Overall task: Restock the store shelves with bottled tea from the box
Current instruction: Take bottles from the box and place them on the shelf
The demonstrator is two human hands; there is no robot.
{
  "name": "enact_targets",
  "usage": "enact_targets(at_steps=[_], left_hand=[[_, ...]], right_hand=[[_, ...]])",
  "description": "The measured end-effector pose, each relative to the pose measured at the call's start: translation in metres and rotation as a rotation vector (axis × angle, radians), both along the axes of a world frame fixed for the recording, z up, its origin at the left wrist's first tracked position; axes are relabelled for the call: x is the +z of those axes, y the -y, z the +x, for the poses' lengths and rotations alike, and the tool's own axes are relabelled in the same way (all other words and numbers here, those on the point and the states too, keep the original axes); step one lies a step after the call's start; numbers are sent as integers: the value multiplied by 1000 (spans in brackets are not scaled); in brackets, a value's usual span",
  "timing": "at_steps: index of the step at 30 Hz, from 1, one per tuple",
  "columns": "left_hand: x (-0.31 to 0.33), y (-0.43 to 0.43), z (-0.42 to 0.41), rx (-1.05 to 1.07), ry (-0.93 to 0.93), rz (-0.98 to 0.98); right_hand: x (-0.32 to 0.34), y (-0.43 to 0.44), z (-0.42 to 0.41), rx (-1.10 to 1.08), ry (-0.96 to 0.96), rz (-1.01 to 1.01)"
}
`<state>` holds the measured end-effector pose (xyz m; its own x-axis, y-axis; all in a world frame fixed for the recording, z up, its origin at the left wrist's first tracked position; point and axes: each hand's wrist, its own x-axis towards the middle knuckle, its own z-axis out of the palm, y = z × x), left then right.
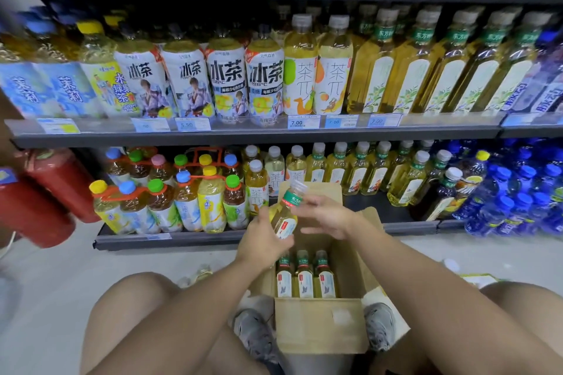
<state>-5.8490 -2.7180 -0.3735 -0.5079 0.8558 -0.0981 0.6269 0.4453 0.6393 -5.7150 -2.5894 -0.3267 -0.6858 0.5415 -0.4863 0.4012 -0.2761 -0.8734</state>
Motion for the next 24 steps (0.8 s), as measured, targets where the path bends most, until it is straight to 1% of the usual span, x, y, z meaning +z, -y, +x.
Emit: enact_targets(at_steps=[3, 5, 7, 9, 11, 16, 19, 24], left_hand=[[-14, 6, -12, 59, -39, -88], [-22, 8, -17, 86, -38, -126], [-31, 8, -21, 79, -38, -157], [-40, 7, -22, 45, -30, -186], [-45, 5, -23, 12, -24, -211], [-52, -2, -36, 14, -2, -200], [-58, -3, -40, 48, 55, -189], [-67, -10, -39, 98, 102, -172]], right_hand=[[-40, 8, 6, -1, 200, 21], [-76, 13, 6, -2, 346, 120], [-114, 17, 3, 66, 513, 267], [-148, 21, -5, 174, 655, 331], [-175, 22, -14, 252, 750, 388], [-216, 15, -34, 186, 857, 376], [-236, 9, -42, 132, 900, 372], [-251, -5, -51, 74, 958, 288]])
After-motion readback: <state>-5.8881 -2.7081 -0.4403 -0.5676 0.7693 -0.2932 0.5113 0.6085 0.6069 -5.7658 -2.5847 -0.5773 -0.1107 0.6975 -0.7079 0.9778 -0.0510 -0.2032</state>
